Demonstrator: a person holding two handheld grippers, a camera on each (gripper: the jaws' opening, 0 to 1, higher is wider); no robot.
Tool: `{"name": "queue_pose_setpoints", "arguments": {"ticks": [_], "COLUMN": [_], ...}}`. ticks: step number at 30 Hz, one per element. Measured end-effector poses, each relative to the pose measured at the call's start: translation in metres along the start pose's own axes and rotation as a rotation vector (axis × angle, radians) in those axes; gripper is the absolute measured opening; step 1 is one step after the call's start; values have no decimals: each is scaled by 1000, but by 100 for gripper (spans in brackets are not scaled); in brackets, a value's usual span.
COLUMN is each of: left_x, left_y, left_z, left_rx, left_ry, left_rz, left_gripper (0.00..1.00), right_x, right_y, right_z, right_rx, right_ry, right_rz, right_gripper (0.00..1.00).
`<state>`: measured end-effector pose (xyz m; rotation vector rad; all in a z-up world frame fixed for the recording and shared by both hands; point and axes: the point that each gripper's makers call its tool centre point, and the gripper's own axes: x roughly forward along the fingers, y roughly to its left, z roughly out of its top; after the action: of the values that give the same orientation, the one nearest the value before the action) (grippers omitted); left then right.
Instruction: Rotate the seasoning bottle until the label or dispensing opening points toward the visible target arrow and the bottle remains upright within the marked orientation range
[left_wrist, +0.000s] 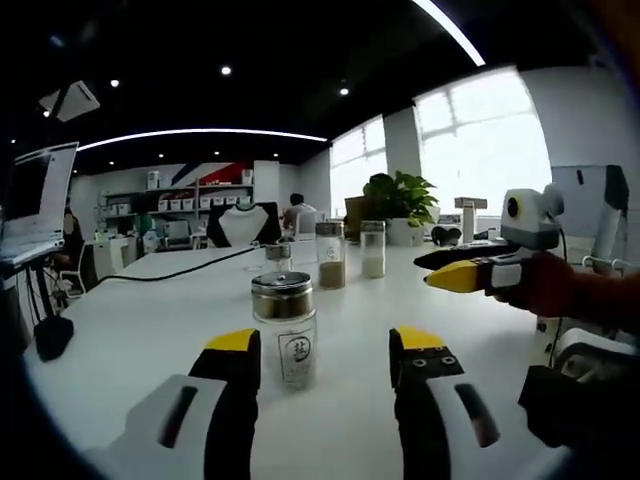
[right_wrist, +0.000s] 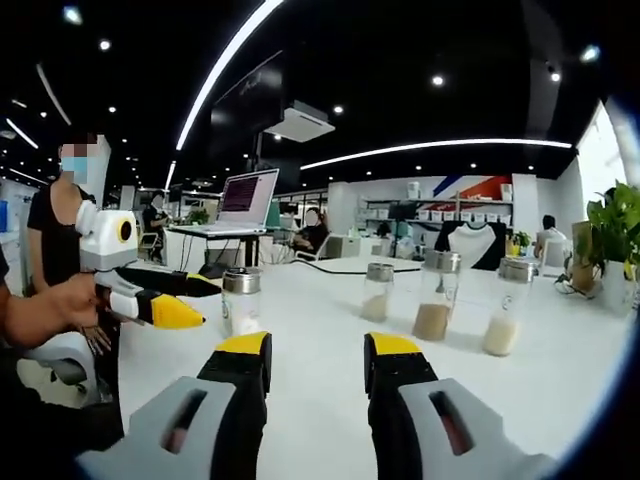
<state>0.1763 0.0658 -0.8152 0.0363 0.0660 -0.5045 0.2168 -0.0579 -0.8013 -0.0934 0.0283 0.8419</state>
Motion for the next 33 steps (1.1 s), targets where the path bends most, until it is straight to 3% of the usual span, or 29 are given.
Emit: {"name": "queue_pose_setpoints", "arguments": {"ticks": [8, 10, 13, 21, 26, 33], "left_x": [-10, -12, -14, -18, -16, -16], "left_y": [1, -5, -4, -5, -6, -8], "left_z": [-4, -3, -5, -4, -13, -18], "left_rx": [-11, -28, -53, 15, 22, 76], "left_ry": [-9, -32, -35, -26, 14, 49], "left_rz": [8, -34, -41, -52, -59, -66], "left_gripper": [66, 69, 76, 90, 97, 100], "right_x": [23, 29, 38, 59, 72, 85], "right_y": [-16, -17, -20, -28, -35, -49], "right_z": [-11, -12, -11, -12, -16, -14], "right_rx": [-2, -6, -10, 33, 24, 64], "right_ry": [25, 27, 30, 26, 47, 45], "right_rz": [-11, -5, -1, 3, 2, -28], "right_gripper": [34, 35, 36, 40, 40, 40]}}
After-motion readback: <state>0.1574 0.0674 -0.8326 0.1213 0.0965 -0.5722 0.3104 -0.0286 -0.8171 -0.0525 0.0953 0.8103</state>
